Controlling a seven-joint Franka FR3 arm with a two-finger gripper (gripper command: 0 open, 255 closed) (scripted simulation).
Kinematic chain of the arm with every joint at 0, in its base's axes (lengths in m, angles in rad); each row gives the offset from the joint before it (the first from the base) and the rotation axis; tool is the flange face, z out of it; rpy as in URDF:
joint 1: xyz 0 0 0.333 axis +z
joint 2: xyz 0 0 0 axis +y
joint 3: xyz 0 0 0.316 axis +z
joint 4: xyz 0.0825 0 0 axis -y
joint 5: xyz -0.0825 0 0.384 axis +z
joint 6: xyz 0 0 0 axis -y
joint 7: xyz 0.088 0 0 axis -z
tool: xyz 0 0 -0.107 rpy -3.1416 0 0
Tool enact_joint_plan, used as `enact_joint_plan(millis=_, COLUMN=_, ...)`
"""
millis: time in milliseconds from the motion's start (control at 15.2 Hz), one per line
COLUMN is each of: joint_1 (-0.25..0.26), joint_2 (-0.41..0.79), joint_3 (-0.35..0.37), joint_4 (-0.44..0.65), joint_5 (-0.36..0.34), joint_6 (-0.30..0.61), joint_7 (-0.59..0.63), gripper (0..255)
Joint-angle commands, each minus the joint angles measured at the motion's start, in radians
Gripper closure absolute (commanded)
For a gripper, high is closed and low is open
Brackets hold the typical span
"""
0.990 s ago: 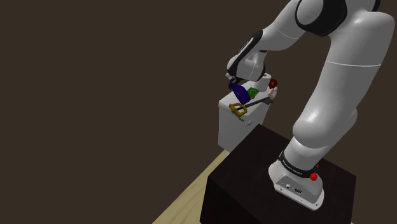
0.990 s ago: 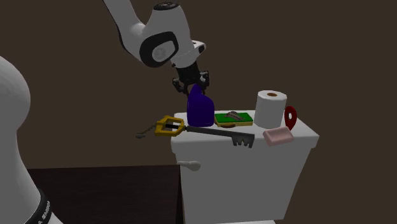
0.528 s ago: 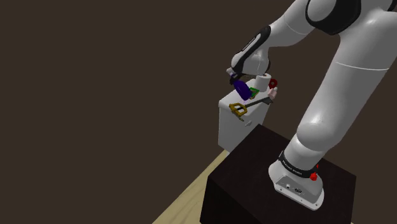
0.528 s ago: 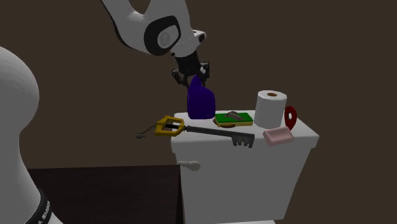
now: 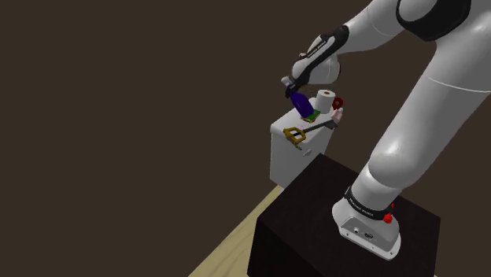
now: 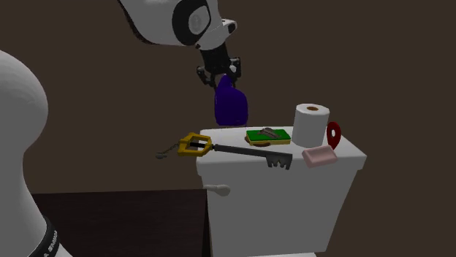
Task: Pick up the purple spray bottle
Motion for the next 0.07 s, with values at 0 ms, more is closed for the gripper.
enact_joint_plan(millis=0, joint_1=-0.001, joint_2=-0.007, joint_3=-0.001, joint_4=0.001, joint_5=-0.016, joint_6=-0.008, joint_7=0.012, gripper=255)
